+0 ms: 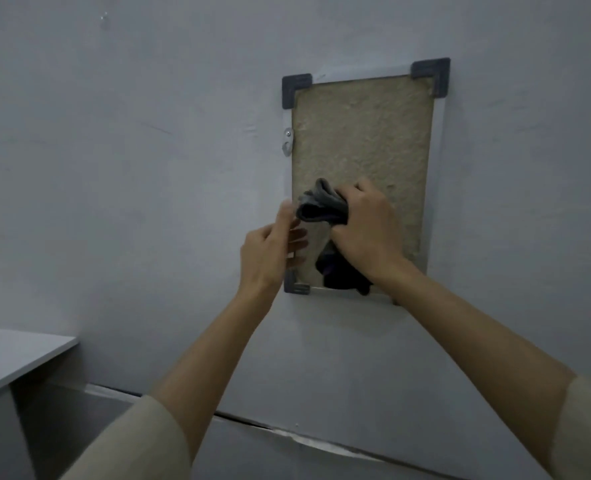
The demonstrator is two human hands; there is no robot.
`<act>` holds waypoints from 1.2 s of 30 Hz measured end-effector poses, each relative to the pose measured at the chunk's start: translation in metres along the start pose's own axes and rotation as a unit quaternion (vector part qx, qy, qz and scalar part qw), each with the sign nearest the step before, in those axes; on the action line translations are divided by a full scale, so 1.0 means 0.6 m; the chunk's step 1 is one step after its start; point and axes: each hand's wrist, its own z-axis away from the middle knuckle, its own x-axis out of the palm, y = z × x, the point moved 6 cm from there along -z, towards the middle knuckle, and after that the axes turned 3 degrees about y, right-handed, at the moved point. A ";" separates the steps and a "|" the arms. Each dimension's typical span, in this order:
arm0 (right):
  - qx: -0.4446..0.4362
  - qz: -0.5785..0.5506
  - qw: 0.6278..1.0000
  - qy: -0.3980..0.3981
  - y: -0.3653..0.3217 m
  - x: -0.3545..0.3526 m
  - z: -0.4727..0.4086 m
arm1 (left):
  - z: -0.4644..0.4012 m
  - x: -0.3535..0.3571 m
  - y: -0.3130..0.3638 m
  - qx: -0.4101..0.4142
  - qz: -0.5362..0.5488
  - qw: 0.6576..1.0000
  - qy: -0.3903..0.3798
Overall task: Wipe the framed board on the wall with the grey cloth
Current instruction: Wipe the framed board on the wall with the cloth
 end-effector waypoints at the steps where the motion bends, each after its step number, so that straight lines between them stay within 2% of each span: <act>1: 0.017 -0.040 0.999 -0.009 -0.005 0.006 -0.001 | 0.004 0.021 0.002 -0.020 0.017 0.999 -0.046; 3: 0.033 -0.177 0.980 -0.080 -0.017 0.019 0.003 | 0.010 0.051 0.013 -0.031 0.018 0.995 -0.094; 5: 0.055 -0.328 0.921 -0.203 -0.021 0.026 0.011 | 0.004 0.052 0.024 -0.027 0.017 0.997 -0.075; 7: 0.070 -0.352 0.880 -0.313 -0.008 0.019 0.015 | -0.007 0.037 0.029 -0.018 0.027 0.998 -0.054; 8: 0.057 -0.318 0.885 -0.337 0.001 0.008 0.012 | -0.013 0.028 0.029 -0.011 0.018 0.999 -0.039; 9: 0.021 -0.250 0.912 -0.324 0.011 -0.010 0.002 | -0.020 0.020 0.031 0.012 -0.015 1.000 -0.018; 11: -0.084 -0.037 0.972 -0.218 0.030 -0.057 -0.028 | -0.030 0.007 0.045 0.100 -0.136 0.984 0.047; 13: -0.139 0.177 0.966 -0.131 0.052 -0.096 -0.045 | -0.032 -0.004 0.061 0.184 -0.229 0.946 0.137; 15: -0.133 0.290 0.939 -0.132 0.084 -0.109 -0.047 | -0.030 -0.013 0.061 0.214 -0.253 0.922 0.198; 16: -0.127 0.319 0.927 -0.147 0.099 -0.110 -0.044 | -0.025 -0.009 0.055 0.226 -0.259 0.918 0.200; 19: -0.131 0.346 0.914 -0.168 0.122 -0.104 -0.032 | 0.011 0.038 0.032 0.312 -0.301 0.896 0.101; 21: -0.137 0.354 0.911 -0.163 0.123 -0.104 -0.032 | 0.040 0.069 0.020 0.395 -0.355 0.847 0.016; 22: -0.139 0.358 0.909 -0.160 0.123 -0.105 -0.032 | 0.043 0.072 0.019 0.425 -0.373 0.825 0.002; 23: -0.141 0.359 0.909 -0.157 0.124 -0.105 -0.033 | 0.038 0.064 0.021 0.429 -0.368 0.825 0.017; 24: -0.143 0.359 0.909 -0.156 0.126 -0.105 -0.034 | 0.027 0.047 0.026 0.401 -0.342 0.848 0.057; 26: -0.143 0.362 0.908 -0.155 0.128 -0.103 -0.034 | -0.001 0.005 0.032 0.286 -0.264 0.904 0.176; 27: -0.143 0.364 0.907 -0.154 0.128 -0.102 -0.034 | -0.005 -0.001 0.032 0.253 -0.258 0.909 0.205; 28: -0.141 0.366 0.907 -0.152 0.127 -0.102 -0.034 | -0.001 0.008 0.037 0.262 -0.280 0.902 0.198; 29: -0.136 0.366 0.908 -0.149 0.125 -0.102 -0.035 | 0.008 0.029 0.042 0.302 -0.308 0.889 0.154; 31: -0.124 0.370 0.910 -0.139 0.122 -0.104 -0.037 | 0.038 0.075 0.039 0.399 -0.363 0.842 0.030; 32: -0.118 0.373 0.910 -0.134 0.122 -0.105 -0.037 | 0.046 0.084 0.036 0.427 -0.386 0.817 -0.007; 33: -0.113 0.376 0.910 -0.131 0.122 -0.107 -0.038 | 0.042 0.083 0.039 0.433 -0.394 0.810 -0.015; 34: -0.109 0.378 0.910 -0.129 0.123 -0.108 -0.038 | 0.027 0.070 0.044 0.412 -0.385 0.826 0.015; 36: -0.104 0.379 0.910 -0.130 0.125 -0.108 -0.038 | -0.008 0.025 0.054 0.305 -0.319 0.885 0.151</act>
